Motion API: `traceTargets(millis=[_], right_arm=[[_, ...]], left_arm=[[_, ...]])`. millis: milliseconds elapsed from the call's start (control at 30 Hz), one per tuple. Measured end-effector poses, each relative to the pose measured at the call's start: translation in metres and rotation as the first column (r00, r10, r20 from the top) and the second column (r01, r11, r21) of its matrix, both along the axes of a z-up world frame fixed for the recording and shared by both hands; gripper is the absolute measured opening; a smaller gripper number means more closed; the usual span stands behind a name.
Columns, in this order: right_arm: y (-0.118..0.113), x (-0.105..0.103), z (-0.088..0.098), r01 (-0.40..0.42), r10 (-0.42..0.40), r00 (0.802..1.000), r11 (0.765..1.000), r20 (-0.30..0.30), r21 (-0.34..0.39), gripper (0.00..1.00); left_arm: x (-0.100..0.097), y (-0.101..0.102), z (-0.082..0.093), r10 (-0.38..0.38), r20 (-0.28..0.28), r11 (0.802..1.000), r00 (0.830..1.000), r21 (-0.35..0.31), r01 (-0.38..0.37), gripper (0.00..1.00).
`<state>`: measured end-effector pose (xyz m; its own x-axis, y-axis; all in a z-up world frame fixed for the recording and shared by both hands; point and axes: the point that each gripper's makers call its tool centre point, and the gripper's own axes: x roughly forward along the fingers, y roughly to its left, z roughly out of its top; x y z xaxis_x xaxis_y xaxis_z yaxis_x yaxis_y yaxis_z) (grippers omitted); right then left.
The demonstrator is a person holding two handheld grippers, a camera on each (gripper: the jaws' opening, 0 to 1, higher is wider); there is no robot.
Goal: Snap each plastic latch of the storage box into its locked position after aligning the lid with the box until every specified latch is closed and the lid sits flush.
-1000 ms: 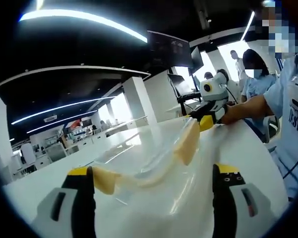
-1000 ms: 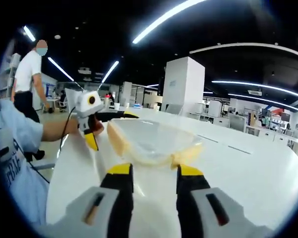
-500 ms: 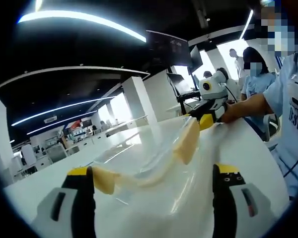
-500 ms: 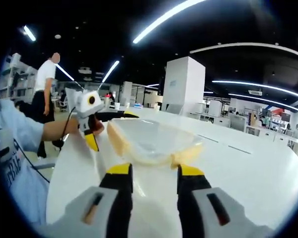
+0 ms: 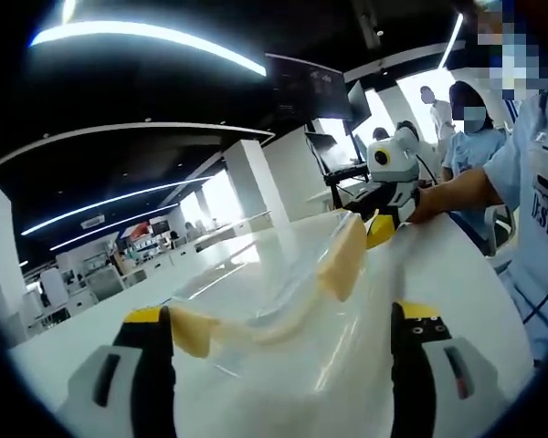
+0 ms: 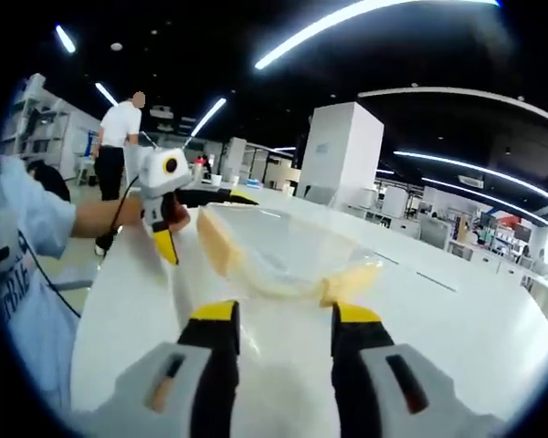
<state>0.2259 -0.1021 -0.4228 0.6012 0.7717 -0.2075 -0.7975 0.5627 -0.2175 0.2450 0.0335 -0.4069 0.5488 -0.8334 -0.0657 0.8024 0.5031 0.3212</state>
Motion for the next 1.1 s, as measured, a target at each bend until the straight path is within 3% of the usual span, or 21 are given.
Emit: traceTargets(millis=[533, 733, 967, 1100], right_arm=[[0.0, 0.005, 0.0, 0.001, -0.001, 1.0, 1.0, 0.001, 0.002, 0.43], [0.004, 0.002, 0.0, -0.029, 0.029, 0.999, 0.999, -0.02, 0.023, 0.54], [0.004, 0.001, 0.003, -0.04, 0.044, 0.997, 0.997, -0.056, 0.068, 0.57], [0.01, -0.002, 0.003, -0.058, 0.066, 0.995, 0.994, -0.077, 0.096, 0.68]], left_arm=[[0.0, 0.0, -0.001, 0.0, 0.004, 1.0, 1.0, 0.005, 0.0, 1.0], [-0.001, -0.001, -0.001, 0.0, 0.004, 1.0, 1.0, 0.006, 0.0, 1.0], [-0.002, -0.001, -0.002, -0.001, 0.005, 1.0, 1.0, 0.008, 0.001, 1.0], [-0.001, -0.001, -0.002, -0.001, 0.006, 1.0, 1.0, 0.01, 0.001, 1.0]])
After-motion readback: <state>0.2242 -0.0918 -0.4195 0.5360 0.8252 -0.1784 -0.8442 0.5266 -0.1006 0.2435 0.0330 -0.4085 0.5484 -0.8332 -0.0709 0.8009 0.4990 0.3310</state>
